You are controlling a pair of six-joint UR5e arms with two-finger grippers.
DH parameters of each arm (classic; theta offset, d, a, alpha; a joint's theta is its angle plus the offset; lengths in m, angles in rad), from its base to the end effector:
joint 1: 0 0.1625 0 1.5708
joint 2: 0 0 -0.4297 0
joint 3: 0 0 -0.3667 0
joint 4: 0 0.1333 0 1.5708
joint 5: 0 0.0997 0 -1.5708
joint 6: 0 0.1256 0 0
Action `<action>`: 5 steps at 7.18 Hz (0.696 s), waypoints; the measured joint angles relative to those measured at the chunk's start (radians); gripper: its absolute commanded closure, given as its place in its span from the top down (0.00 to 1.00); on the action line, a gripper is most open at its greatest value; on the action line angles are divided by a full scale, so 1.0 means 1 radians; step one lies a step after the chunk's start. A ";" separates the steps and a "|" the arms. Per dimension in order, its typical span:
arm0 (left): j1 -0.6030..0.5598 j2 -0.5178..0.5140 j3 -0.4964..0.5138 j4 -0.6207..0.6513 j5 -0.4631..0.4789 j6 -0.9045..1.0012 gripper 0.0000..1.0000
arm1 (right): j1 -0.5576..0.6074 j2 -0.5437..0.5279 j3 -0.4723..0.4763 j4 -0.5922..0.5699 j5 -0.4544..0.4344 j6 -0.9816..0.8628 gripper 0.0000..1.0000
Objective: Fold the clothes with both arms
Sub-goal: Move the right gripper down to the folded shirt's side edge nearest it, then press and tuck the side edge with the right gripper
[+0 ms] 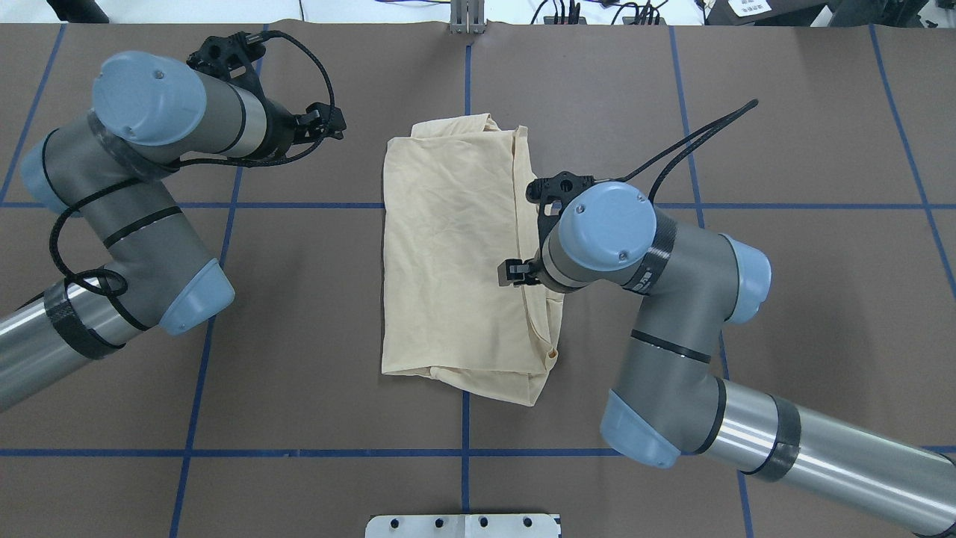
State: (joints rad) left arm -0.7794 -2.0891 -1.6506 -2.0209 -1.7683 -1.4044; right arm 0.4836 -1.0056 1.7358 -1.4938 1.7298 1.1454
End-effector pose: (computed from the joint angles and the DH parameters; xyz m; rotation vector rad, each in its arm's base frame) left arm 0.4019 -0.5499 0.3044 0.3193 1.0208 -0.4507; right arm -0.5332 -0.4082 0.2945 0.2186 -0.7895 -0.0093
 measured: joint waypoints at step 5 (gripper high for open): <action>0.005 0.007 -0.003 -0.006 -0.009 -0.002 1.00 | -0.062 -0.007 -0.024 -0.064 -0.014 -0.022 1.00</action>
State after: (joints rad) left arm -0.7740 -2.0825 -1.6535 -2.0269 -1.7775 -1.4061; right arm 0.4217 -1.0127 1.7114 -1.5577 1.7162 1.1233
